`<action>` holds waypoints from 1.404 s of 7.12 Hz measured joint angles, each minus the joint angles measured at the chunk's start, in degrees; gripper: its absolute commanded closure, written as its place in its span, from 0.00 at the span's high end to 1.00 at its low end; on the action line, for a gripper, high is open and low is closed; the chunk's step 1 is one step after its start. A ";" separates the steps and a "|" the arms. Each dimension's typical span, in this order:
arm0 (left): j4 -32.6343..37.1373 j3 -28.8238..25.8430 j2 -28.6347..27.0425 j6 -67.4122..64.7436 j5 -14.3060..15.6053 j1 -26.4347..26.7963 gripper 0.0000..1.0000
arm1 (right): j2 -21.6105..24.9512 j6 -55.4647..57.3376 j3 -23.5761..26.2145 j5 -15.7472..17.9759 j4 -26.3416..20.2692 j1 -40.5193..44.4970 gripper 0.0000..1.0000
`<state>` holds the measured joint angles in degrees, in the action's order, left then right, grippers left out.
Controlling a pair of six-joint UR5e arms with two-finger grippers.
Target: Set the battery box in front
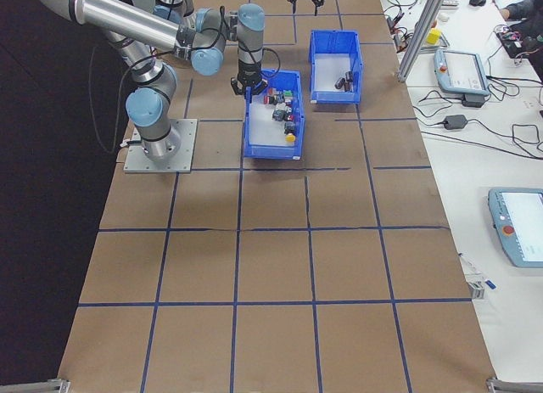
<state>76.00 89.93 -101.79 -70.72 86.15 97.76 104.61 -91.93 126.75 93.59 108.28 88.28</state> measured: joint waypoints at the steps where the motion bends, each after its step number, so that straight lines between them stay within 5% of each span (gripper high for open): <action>1: 3.67 0.04 3.64 10.16 3.83 -0.60 0.99 | 0.00 4.75 0.11 0.18 0.30 4.72 0.09; 3: 11.03 0.10 9.59 30.86 7.36 -2.02 0.99 | -0.38 15.88 0.16 0.34 2.29 15.26 0.09; 6: 14.57 0.81 13.82 57.32 7.05 -2.78 0.99 | -4.14 27.53 0.06 0.35 9.12 25.94 0.09; 9: 14.69 3.92 17.85 67.63 6.06 -2.79 0.99 | -9.73 33.22 -0.11 0.59 16.03 32.68 0.09; 10: 14.75 5.47 20.22 67.11 6.06 -2.69 0.99 | -10.56 33.77 -0.11 0.61 16.53 33.19 0.18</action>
<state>90.74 95.40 -81.56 -3.61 92.21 95.06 94.04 -58.16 126.64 94.21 124.81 121.47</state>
